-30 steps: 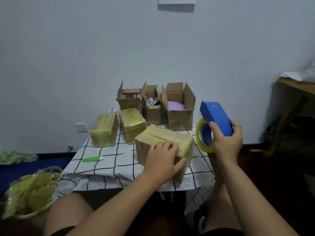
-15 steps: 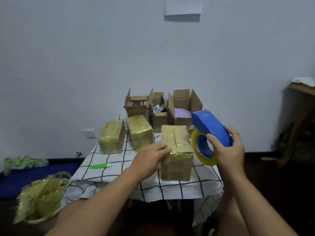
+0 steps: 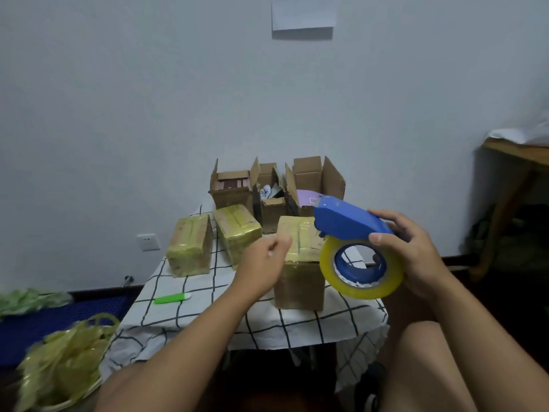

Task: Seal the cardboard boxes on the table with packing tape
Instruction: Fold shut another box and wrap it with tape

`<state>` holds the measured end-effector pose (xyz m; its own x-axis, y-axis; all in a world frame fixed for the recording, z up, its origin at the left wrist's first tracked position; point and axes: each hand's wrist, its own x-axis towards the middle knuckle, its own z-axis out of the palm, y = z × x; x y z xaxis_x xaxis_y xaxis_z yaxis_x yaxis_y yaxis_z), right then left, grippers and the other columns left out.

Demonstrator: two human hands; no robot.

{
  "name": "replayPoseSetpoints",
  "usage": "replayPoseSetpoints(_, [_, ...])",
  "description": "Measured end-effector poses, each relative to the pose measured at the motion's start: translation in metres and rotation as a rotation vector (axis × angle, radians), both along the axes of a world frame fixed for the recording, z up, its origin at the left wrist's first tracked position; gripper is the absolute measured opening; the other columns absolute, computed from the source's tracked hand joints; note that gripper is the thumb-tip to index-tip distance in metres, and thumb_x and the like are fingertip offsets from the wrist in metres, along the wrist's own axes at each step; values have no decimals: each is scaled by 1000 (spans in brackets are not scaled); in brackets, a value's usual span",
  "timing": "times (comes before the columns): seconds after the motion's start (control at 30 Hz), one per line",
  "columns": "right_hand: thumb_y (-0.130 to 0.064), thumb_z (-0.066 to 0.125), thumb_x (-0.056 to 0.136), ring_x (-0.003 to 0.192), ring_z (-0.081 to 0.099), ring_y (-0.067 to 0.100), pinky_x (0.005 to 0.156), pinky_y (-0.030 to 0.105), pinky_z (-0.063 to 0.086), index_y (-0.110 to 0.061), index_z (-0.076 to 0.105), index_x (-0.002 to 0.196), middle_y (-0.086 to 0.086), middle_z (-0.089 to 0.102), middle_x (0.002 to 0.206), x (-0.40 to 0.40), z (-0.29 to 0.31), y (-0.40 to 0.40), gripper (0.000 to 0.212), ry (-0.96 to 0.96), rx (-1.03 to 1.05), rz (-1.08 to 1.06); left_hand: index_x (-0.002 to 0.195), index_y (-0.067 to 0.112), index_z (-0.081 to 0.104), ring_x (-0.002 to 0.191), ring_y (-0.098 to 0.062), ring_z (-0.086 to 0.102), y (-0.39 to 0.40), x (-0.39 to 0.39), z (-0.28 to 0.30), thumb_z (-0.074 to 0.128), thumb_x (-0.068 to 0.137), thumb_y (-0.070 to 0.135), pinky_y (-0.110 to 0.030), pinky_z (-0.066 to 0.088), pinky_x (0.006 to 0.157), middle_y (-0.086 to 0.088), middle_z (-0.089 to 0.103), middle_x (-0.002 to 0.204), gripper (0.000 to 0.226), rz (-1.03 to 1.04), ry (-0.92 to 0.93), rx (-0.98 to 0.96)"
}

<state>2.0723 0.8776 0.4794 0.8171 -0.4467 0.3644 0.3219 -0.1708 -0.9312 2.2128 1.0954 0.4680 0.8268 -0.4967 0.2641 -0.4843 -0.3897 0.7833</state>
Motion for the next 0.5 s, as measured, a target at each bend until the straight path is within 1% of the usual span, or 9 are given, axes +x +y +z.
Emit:
replayPoseSetpoints(0.03, [-46,76,56,77,69,14,64,24,55,-26,65,117,-5,71,98,0,3,2,65,1,-18,24,102,12,71,95,-19,66,-3,-8,14,42,97,58,-42,51,89,-2,73,101,55,8,193,-85])
replayPoseSetpoints(0.07, [-45,76,57,78,69,14,65,25,55,-26,65,118,-5,71,99,0,5,4,65,0,-32,45,96,10,72,84,-17,68,-4,-13,25,41,94,64,-39,54,83,-3,74,92,62,-11,394,-123])
replayPoseSetpoints(0.13, [-44,76,58,81,69,14,66,25,55,-26,66,118,-6,71,100,2,10,8,63,-3,-57,78,96,6,72,76,-18,68,-3,-20,40,44,90,69,-32,53,73,-6,75,87,69,-102,704,-136])
replayPoseSetpoints(0.17, [-43,76,59,83,69,16,67,26,55,-27,66,117,-5,71,101,3,12,9,61,-4,-66,89,97,6,71,76,-18,67,-1,-21,42,50,89,65,-30,52,71,-7,74,86,63,-144,790,-162])
replayPoseSetpoints(0.23, [-44,75,60,87,69,20,68,27,56,-30,67,117,-4,71,104,4,15,12,59,-6,-89,102,98,7,68,74,-17,64,3,-22,43,63,90,44,-27,50,66,-7,71,85,38,-181,865,-318])
replayPoseSetpoints(0.3, [-46,75,59,91,70,22,69,27,57,-32,67,116,-4,71,104,6,16,14,59,-3,-109,109,93,7,67,68,-15,61,7,-21,45,64,92,23,-24,50,63,-8,68,80,17,-175,886,-476])
replayPoseSetpoints(0.33, [-46,75,59,92,70,22,70,27,57,-33,66,116,-5,71,104,6,17,14,59,-1,-117,111,90,7,67,66,-14,61,7,-20,47,63,94,19,-24,50,63,-8,67,78,14,-163,889,-510])
replayPoseSetpoints(0.43, [-47,76,60,95,69,18,72,26,57,-36,67,115,-9,70,106,8,18,16,57,5,-161,113,87,6,67,67,-15,61,9,-16,49,62,95,18,-26,52,68,-6,68,72,15,-110,857,-462])
replayPoseSetpoints(0.5, [-48,78,60,98,67,14,74,23,56,-38,66,115,-11,68,108,8,18,17,57,11,-206,107,91,5,69,71,-15,64,11,-13,49,65,93,19,-25,55,68,-6,70,76,16,-72,792,-365])
